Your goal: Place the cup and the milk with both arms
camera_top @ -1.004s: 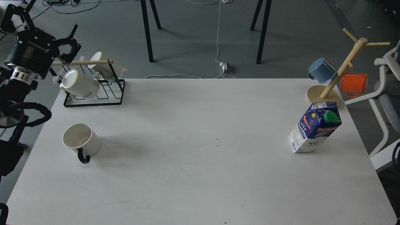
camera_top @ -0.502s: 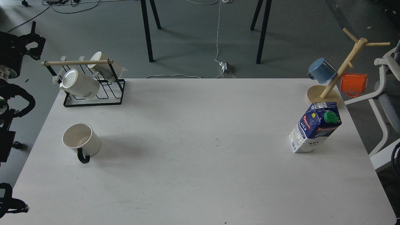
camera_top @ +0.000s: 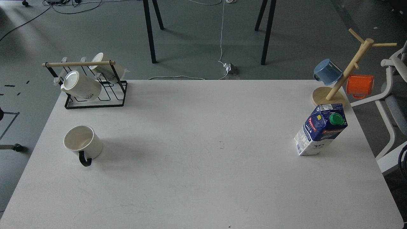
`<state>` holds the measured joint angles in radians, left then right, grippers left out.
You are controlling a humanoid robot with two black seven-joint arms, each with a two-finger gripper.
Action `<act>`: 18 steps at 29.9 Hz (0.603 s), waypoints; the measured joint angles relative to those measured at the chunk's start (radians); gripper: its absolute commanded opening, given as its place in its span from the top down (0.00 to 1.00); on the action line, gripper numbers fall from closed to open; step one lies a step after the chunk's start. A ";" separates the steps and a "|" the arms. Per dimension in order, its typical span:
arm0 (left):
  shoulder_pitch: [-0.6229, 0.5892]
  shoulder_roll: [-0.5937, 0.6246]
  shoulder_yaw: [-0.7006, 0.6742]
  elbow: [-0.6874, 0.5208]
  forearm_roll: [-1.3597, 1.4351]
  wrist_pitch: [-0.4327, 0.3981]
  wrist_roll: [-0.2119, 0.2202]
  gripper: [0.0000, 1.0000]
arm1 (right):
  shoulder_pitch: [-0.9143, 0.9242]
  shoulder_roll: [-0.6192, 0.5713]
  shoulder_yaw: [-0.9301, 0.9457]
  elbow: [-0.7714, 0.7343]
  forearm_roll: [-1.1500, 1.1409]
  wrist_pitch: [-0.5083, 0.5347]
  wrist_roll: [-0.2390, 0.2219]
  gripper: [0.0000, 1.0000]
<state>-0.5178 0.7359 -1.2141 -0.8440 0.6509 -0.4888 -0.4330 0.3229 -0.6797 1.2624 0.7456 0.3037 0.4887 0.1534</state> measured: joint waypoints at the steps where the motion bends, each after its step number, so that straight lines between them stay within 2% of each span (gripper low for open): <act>1: 0.002 0.009 0.003 -0.004 0.092 0.000 -0.013 0.00 | -0.001 0.000 0.000 0.000 0.000 0.000 0.000 0.00; 4: 0.013 0.046 0.008 -0.044 0.348 0.000 -0.046 0.00 | -0.006 0.000 0.000 0.000 0.000 0.000 0.001 0.00; 9: 0.030 0.167 0.076 -0.196 0.726 0.000 -0.056 0.00 | -0.012 0.001 0.001 -0.002 0.000 0.000 0.002 0.00; 15: 0.003 0.393 0.359 -0.293 1.143 0.000 -0.056 0.00 | -0.017 0.001 0.004 -0.003 0.000 0.000 0.003 0.00; 18: -0.034 0.438 0.476 -0.293 1.346 0.000 -0.056 0.00 | -0.023 -0.001 0.006 -0.004 0.000 0.000 0.005 0.00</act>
<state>-0.5520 1.1738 -0.7378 -1.1372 1.9967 -0.4888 -0.4892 0.2998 -0.6804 1.2681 0.7413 0.3037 0.4887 0.1581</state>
